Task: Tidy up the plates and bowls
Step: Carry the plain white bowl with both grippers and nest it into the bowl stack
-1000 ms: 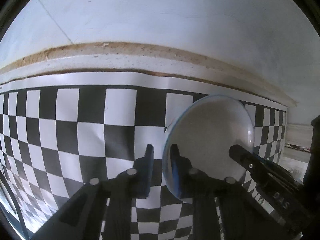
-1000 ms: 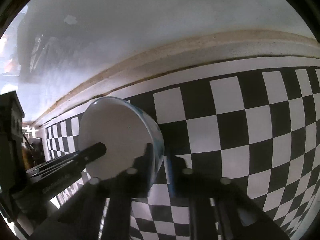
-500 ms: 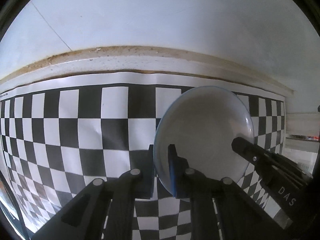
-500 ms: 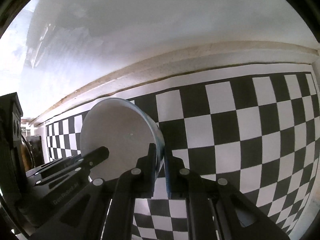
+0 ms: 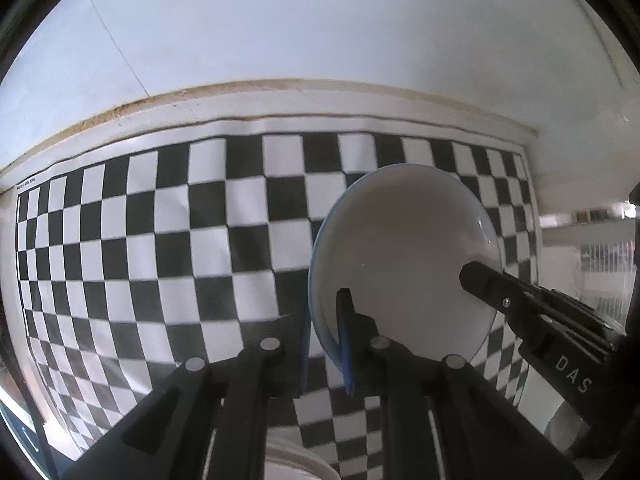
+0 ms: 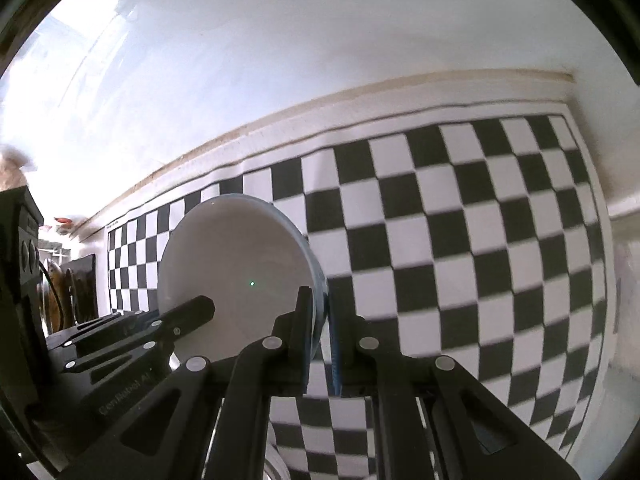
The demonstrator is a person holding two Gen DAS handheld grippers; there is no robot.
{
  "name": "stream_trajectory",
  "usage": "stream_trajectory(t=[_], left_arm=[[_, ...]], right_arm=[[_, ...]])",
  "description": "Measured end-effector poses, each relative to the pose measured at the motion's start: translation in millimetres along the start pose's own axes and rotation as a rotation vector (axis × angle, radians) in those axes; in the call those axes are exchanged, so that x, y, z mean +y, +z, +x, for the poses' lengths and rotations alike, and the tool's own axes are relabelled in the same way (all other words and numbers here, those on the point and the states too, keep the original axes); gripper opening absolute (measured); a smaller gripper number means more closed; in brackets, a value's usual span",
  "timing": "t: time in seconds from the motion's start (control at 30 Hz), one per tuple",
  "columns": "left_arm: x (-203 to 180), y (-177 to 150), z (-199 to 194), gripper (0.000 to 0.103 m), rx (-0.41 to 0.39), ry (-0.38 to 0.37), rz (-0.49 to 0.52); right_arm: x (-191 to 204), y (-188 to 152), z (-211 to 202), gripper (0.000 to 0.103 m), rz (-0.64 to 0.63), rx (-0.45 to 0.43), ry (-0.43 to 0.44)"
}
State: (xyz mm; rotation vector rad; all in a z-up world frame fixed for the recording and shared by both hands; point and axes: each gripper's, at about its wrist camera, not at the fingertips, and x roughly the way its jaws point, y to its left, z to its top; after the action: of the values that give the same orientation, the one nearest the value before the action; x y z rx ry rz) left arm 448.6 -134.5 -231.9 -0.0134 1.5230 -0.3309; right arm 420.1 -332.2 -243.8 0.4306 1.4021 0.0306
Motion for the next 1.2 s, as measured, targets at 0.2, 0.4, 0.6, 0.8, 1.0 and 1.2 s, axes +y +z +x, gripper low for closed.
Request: stream_trajectory(t=[0.2, 0.4, 0.6, 0.8, 1.0, 1.2], left_arm=[[-30, -30, -16, 0.011, 0.003, -0.029, 0.063], [-60, -65, -33, 0.011, -0.006, -0.055, 0.146], [-93, -107, -34, 0.012, 0.017, -0.076, 0.249], [-114, -143, -24, 0.011, 0.063, -0.087, 0.325], [-122, -176, -6, 0.011, 0.123, -0.084, 0.373], [-125, -192, 13, 0.011, 0.159, -0.067, 0.379]], right_arm=[[-24, -54, -35, 0.009, 0.045, -0.030, 0.002], [-49, -108, -68, 0.009, 0.087, -0.060, -0.004], [-77, -167, -92, 0.009, 0.132, -0.063, -0.006], [-99, -222, -103, 0.010, 0.180, -0.062, -0.021], [-117, -253, -94, 0.009, 0.226, -0.032, -0.024], [-123, -265, -79, 0.009, 0.234, -0.012, -0.032]])
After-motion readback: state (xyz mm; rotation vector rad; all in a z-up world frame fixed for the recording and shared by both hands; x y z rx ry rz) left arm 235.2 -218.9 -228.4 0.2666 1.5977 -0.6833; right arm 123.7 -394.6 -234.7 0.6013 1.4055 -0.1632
